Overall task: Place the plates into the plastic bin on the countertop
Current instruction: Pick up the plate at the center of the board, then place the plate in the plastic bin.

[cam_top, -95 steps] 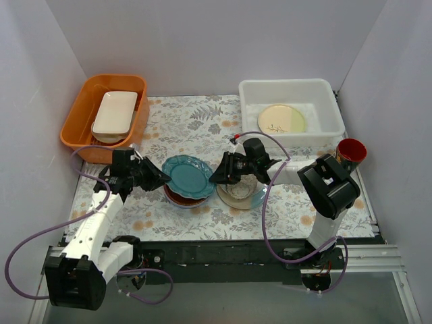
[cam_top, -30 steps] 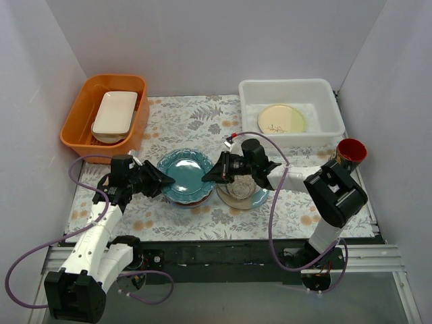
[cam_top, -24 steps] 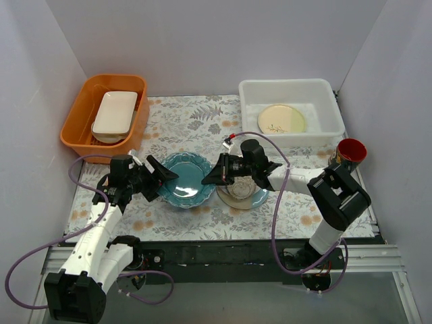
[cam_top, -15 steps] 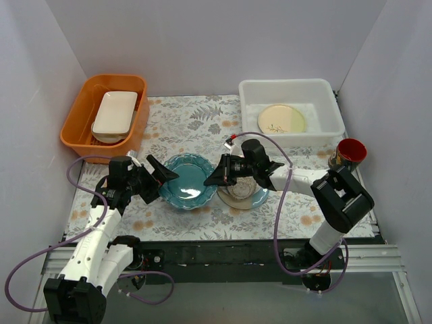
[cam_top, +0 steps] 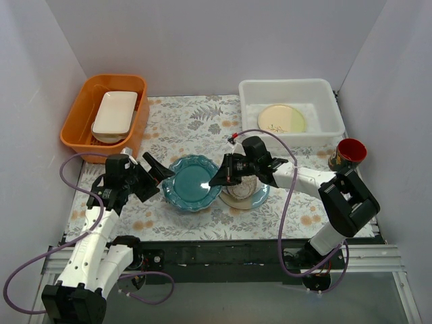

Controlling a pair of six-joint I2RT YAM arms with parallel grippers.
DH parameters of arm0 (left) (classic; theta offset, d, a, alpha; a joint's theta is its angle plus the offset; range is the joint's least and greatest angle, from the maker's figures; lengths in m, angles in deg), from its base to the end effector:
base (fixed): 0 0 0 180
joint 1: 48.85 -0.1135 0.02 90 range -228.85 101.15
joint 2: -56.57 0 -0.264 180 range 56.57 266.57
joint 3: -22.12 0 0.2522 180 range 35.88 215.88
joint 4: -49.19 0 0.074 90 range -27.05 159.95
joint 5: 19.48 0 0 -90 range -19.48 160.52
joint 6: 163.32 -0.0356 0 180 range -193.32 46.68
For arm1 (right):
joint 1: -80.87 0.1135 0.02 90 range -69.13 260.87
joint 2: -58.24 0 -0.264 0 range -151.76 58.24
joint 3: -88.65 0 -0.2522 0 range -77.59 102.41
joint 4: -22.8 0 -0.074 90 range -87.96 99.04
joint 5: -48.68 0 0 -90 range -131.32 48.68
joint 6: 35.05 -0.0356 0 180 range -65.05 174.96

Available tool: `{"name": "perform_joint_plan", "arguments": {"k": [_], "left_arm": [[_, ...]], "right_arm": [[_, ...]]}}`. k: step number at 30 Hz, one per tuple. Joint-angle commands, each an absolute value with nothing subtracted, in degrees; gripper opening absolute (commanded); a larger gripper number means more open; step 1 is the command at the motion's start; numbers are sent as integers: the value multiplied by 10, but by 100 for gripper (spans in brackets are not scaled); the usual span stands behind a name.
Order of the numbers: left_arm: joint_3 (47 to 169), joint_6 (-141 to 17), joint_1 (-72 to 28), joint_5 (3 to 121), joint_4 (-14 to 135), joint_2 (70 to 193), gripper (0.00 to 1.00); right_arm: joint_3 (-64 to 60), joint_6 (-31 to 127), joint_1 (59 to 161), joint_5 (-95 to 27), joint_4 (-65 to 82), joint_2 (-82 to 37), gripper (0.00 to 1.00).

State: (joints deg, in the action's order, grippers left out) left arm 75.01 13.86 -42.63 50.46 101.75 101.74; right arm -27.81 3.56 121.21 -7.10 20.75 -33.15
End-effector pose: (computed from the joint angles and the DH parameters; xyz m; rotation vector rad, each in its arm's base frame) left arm 0.1577 -0.0295 0.2588 -1.5564 2.1208 -1.1122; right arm 0.2455 0.2347 0.2080 -0.1924 2.4058 1.4959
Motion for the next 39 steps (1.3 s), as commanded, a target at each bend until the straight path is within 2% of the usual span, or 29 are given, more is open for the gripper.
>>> {"name": "perform_joint_plan", "arguments": {"k": [1,7,22,39], "left_arm": [[798,121,-424,534,1043,1022,98],[834,104,-424,549,1058,1036,98],[781,104,-424,507,1021,1042,98],[768,92,-424,486,1008,1050,98]], "right_arm": [[-232,56,1192,-48,238,-275,1],[-225,72,1156,-36,209,-263,1],[-118,129,1070,-5,98,-275,1],[-78,134,973,44,92,-320,1]]}}
